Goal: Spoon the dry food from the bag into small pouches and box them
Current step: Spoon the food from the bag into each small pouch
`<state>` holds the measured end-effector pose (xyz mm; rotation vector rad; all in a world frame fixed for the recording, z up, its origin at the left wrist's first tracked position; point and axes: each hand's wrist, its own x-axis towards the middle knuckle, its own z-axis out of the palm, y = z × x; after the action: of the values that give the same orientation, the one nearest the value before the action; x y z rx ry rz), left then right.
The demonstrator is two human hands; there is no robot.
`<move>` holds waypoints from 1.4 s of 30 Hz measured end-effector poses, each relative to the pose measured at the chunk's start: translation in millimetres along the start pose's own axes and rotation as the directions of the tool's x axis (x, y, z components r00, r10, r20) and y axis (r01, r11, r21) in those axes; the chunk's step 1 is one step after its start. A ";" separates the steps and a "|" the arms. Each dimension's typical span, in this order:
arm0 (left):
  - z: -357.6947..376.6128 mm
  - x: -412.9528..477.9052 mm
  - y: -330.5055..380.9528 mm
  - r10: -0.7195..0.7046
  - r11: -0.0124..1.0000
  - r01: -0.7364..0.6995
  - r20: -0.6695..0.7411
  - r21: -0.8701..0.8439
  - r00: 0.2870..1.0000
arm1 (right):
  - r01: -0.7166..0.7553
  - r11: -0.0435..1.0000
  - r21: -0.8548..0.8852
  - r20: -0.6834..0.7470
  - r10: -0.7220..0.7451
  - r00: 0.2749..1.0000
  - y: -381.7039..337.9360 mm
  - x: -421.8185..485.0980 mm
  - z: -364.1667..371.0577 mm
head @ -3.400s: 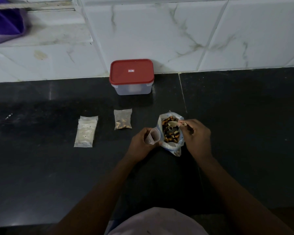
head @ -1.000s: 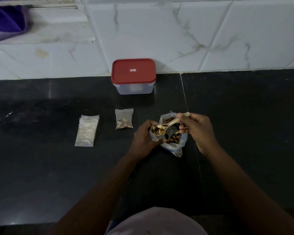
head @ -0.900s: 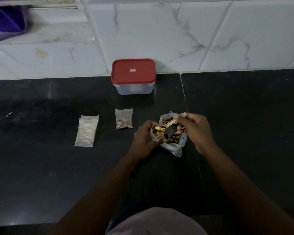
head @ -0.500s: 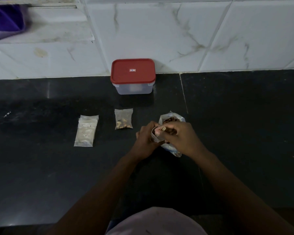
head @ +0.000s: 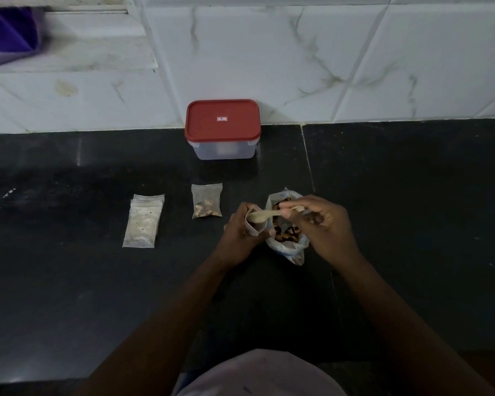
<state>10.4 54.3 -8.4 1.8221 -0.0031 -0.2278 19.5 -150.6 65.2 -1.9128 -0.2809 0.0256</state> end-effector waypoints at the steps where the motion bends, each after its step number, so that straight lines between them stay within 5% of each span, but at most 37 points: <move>1: -0.7 0.6 -0.4 -0.009 1.000 0.009 0.011 0.007 1.000 | -0.047 0.997 0.061 -0.062 0.050 0.997 0.2 -0.2 -1.4; 6: -1.7 -1.1 0.0 -0.029 0.999 0.028 0.048 0.016 0.998 | -0.222 0.926 0.305 -0.301 0.315 0.900 5.5 4.4 -12.0; 14: -1.8 -8.3 -6.7 -0.055 0.998 0.054 0.050 0.015 0.997 | -0.304 0.950 -0.067 -0.334 0.265 0.904 33.7 -1.7 -16.2; 25: -5.2 -14.8 -5.9 -0.071 0.997 0.070 0.053 0.018 0.996 | -0.261 0.945 -0.198 -0.242 0.210 0.947 49.6 -3.1 -2.9; 31: -5.4 -12.9 -8.5 -0.081 0.995 0.077 0.057 0.065 0.995 | -0.364 0.919 -0.152 -0.244 0.322 0.915 48.9 1.3 2.2; 37: -4.5 -12.5 -7.6 -0.092 0.993 0.088 0.050 0.080 0.995 | -0.599 0.796 0.085 -0.270 0.597 0.756 54.4 6.7 0.7; 42: -3.0 -13.3 -8.3 -0.087 0.993 0.084 0.029 0.084 0.996 | -0.617 0.771 0.160 -0.270 0.635 0.724 53.9 7.0 5.8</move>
<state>-3.1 61.0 -13.6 1.9024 0.0433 -0.3217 35.1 -161.4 14.0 -1.8360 0.5938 0.1835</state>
